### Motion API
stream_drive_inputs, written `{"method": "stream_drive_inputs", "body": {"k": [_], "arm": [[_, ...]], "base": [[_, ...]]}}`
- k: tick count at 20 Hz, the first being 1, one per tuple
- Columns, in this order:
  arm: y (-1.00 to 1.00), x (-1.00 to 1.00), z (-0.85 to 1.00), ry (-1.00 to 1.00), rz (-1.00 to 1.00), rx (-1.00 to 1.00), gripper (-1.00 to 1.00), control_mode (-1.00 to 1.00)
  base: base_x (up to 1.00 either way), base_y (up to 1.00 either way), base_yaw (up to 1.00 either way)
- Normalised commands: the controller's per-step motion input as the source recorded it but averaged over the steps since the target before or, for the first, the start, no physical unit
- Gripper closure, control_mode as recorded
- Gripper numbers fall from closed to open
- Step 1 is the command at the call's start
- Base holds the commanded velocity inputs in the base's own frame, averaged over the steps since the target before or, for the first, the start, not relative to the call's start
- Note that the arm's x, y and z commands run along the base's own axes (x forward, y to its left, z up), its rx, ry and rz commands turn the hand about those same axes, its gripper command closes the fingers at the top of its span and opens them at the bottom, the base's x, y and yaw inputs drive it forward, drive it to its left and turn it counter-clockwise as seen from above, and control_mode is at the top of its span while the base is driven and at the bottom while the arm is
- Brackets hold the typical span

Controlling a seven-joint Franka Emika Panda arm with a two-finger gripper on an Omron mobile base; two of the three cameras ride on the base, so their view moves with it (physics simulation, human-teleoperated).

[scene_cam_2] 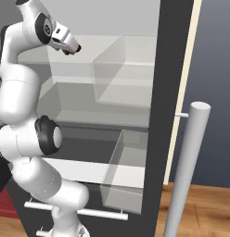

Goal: Place the cold items (sweet potato and peach) from the fridge in one tupperware on the dining counter. Place the warm items (hot dog and kebab skewer) in the stove area in another tupperware.

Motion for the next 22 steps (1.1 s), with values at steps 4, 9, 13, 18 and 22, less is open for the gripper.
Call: {"method": "stream_drive_inputs", "body": {"k": [4,9,13,18,22], "arm": [[0.05,0.47,0.00,0.00,0.00,0.00,-1.00,-1.00],[0.00,0.47,0.00,0.00,0.00,0.01,-1.00,-1.00],[-0.04,0.01,0.00,0.00,0.00,0.03,-1.00,-1.00],[-0.09,0.00,0.00,0.00,0.00,0.05,-1.00,-1.00],[-0.05,0.00,-0.18,0.00,0.00,0.00,-1.00,-1.00]], "base": [[0.00,0.00,0.00],[0.00,0.00,0.00],[0.00,0.00,0.00],[0.00,0.00,0.00],[0.00,0.00,0.00]]}}
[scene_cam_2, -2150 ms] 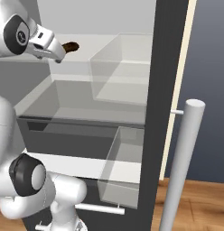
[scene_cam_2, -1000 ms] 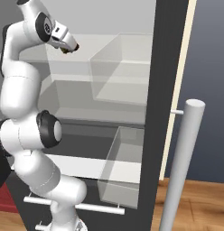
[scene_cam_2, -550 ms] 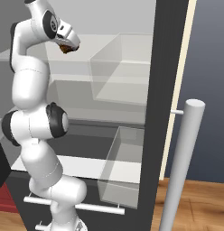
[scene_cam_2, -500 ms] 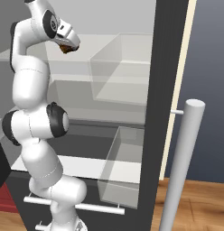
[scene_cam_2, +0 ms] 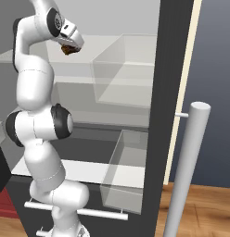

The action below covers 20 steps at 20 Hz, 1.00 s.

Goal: Place the cold items (sweet potato and peach) from the fridge in one tupperware on the dining counter. Place the warm items (hot dog and kebab skewer) in the stove area in another tupperware.

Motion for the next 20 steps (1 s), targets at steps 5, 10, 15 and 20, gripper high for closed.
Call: {"method": "stream_drive_inputs", "body": {"k": [5,10,15,20], "arm": [[0.00,-0.02,-0.37,0.00,0.00,0.00,-1.00,-1.00],[0.00,0.00,-0.28,0.00,0.00,0.00,1.00,-1.00],[0.00,-0.03,-0.22,-0.04,0.00,0.00,1.00,-1.00],[-0.05,-0.46,-0.13,-0.21,0.00,0.00,1.00,-1.00]], "base": [[0.00,0.00,0.00],[0.00,0.00,0.00],[0.00,0.00,0.00],[0.00,0.00,0.00]]}}
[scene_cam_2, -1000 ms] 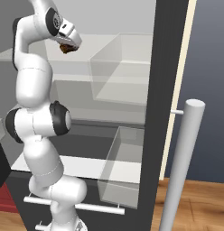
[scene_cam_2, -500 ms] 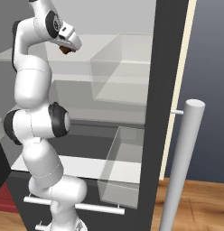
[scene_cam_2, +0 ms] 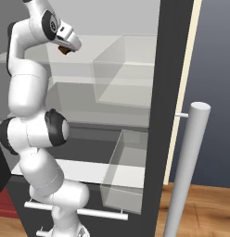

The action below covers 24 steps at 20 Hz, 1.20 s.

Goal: Place the cold items (sweet potato and peach) from the fridge in one tupperware on the dining counter. Place the warm items (hot dog and kebab skewer) in the stove area in another tupperware.

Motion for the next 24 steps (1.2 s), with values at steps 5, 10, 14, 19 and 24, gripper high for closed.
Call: {"method": "stream_drive_inputs", "body": {"k": [5,10,14,19,24], "arm": [[-0.18,-0.71,-0.03,-0.27,0.00,0.01,1.00,-1.00],[-0.21,-0.79,0.00,-0.13,0.02,0.00,1.00,-1.00],[-0.28,-0.92,0.02,-0.12,0.04,0.00,1.00,-1.00],[-0.14,-0.91,0.04,-0.02,0.03,0.00,1.00,-1.00],[-0.05,-0.87,0.00,0.00,0.04,0.00,1.00,-1.00]], "base": [[0.00,0.00,0.00],[0.00,0.00,0.00],[0.00,0.00,0.00],[0.00,0.00,0.00],[0.00,0.00,0.00]]}}
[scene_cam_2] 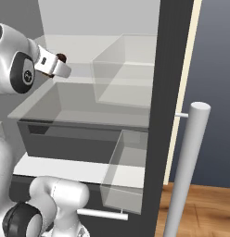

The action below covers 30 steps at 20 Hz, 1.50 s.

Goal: Place the cold items (sweet potato and peach) from the fridge in one tupperware on the dining counter. Place the warm items (hot dog and kebab skewer) in the stove area in another tupperware.

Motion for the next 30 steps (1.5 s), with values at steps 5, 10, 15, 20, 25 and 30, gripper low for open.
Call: {"method": "stream_drive_inputs", "body": {"k": [5,10,15,20,25,30], "arm": [[-0.01,-0.81,-0.01,0.00,0.05,0.00,1.00,-1.00],[0.00,-0.64,-0.25,0.00,0.01,-0.05,1.00,-1.00],[0.00,-0.65,-0.38,0.02,0.00,-0.10,1.00,-1.00],[0.11,-0.31,-0.41,0.13,0.00,-0.17,1.00,1.00],[0.00,0.00,0.00,0.00,0.00,0.00,1.00,1.00],[0.00,0.00,0.00,0.00,0.00,0.00,1.00,1.00]], "base": [[0.00,0.00,0.00],[0.00,0.00,0.00],[0.00,0.00,0.00],[-0.12,0.00,0.00],[-0.81,0.00,-0.05],[-0.86,0.00,-0.11]]}}
